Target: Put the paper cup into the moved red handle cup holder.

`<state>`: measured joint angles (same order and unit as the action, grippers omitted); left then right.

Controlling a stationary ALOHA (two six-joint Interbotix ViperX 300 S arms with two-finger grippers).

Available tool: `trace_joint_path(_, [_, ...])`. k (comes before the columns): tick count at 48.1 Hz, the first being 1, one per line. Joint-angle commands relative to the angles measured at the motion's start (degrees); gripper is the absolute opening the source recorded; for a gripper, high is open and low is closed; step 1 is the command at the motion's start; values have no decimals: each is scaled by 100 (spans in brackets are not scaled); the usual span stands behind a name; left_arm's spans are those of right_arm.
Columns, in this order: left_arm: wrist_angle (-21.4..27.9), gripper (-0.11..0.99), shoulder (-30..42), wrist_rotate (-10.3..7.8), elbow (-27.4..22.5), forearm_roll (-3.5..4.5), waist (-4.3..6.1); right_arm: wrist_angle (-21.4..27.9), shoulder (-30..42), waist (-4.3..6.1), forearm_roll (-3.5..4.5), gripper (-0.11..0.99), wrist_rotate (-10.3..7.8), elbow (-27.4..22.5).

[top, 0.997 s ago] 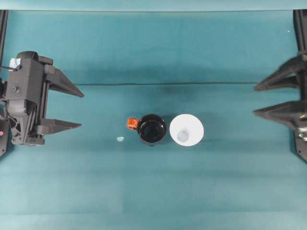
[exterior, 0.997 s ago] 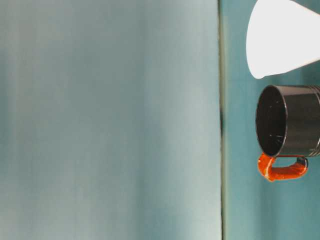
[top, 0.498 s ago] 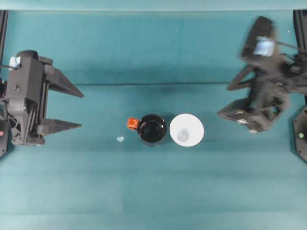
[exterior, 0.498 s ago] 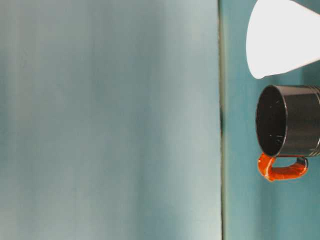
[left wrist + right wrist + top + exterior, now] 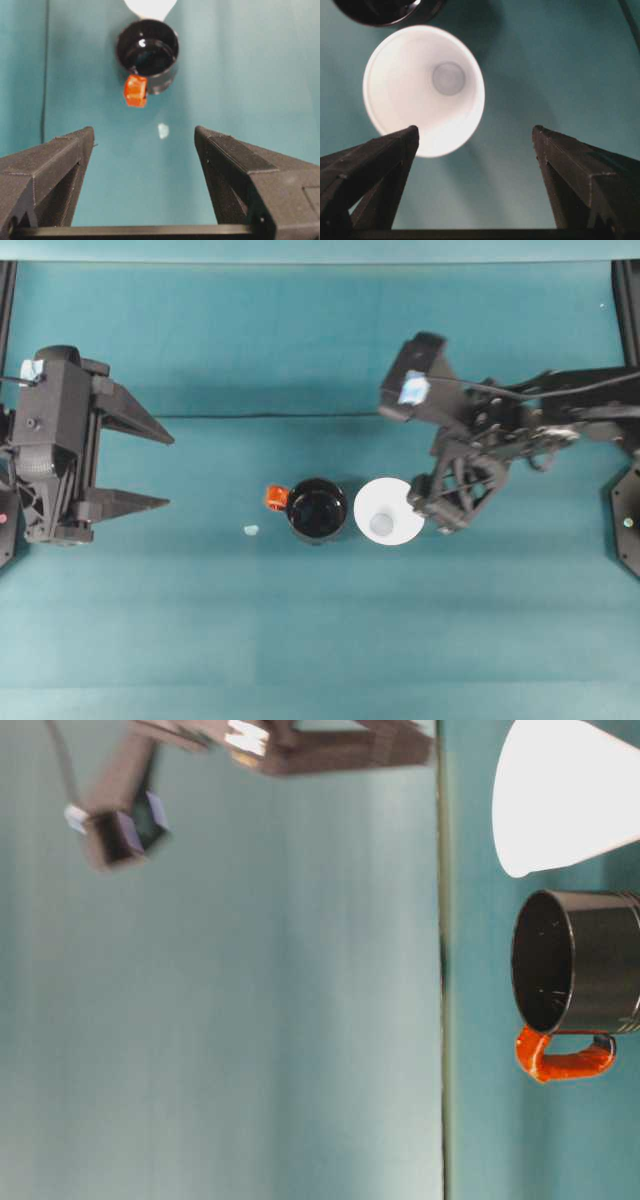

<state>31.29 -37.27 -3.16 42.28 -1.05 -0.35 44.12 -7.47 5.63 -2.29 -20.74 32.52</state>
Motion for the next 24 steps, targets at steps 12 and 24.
trace_joint_path(12, [-44,86,-9,0,-26,-18,9,-387,791,9,-18,93,-44,-70])
trace_joint_path(24, [-62,86,-9,0,-18,-18,18,-448,949,9,-18,92,-53,-53])
